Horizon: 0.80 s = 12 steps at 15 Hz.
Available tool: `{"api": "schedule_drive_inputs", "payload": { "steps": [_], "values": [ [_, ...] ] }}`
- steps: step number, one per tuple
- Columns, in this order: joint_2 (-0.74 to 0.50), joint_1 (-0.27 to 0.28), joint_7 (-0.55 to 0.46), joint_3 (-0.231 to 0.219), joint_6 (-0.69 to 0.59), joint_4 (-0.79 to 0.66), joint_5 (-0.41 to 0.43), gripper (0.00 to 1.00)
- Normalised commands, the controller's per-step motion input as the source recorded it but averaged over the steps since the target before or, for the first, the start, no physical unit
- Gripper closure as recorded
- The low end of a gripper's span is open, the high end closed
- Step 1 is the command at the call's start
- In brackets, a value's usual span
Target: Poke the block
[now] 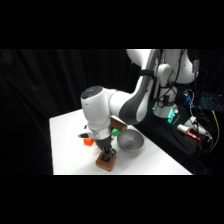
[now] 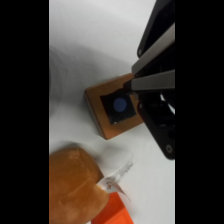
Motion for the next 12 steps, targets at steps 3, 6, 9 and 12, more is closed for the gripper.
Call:
{"api": "schedule_drive_inputs", "payload": {
  "steps": [3,6,9,12],
  "values": [
    [-0.30,0.011,-0.02,0.025,-0.42,0.04,0.012,1.00],
    [-0.23,0.006,-0.02,0.033,-0.38,0.08,0.043,1.00],
    [-0.19,0.005,-0.01,0.032,-0.31,0.09,0.073,1.00],
    [-0.16,0.003,0.02,0.017,-0.19,0.06,0.075,1.00]
  ]
}}
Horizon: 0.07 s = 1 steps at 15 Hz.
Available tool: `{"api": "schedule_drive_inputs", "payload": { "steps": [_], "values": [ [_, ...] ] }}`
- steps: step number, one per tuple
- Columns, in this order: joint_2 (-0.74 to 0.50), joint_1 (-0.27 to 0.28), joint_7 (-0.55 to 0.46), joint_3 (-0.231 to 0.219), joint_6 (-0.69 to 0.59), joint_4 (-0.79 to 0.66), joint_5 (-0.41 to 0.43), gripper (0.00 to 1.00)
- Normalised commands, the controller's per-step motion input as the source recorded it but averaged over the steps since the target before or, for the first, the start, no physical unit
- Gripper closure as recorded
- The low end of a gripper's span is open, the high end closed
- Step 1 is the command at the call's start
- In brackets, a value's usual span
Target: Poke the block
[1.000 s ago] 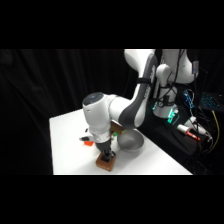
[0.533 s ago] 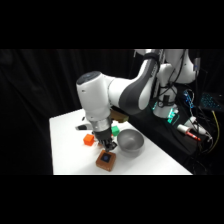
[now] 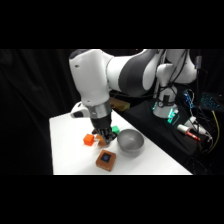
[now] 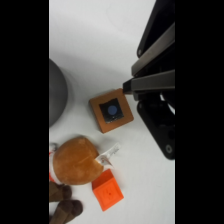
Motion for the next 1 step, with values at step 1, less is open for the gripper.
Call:
{"api": "schedule_drive_inputs", "payload": {
  "steps": [1],
  "values": [
    [-0.14,-0.002,0.04,0.008,-0.13,0.05,0.088,1.00]
  ]
}}
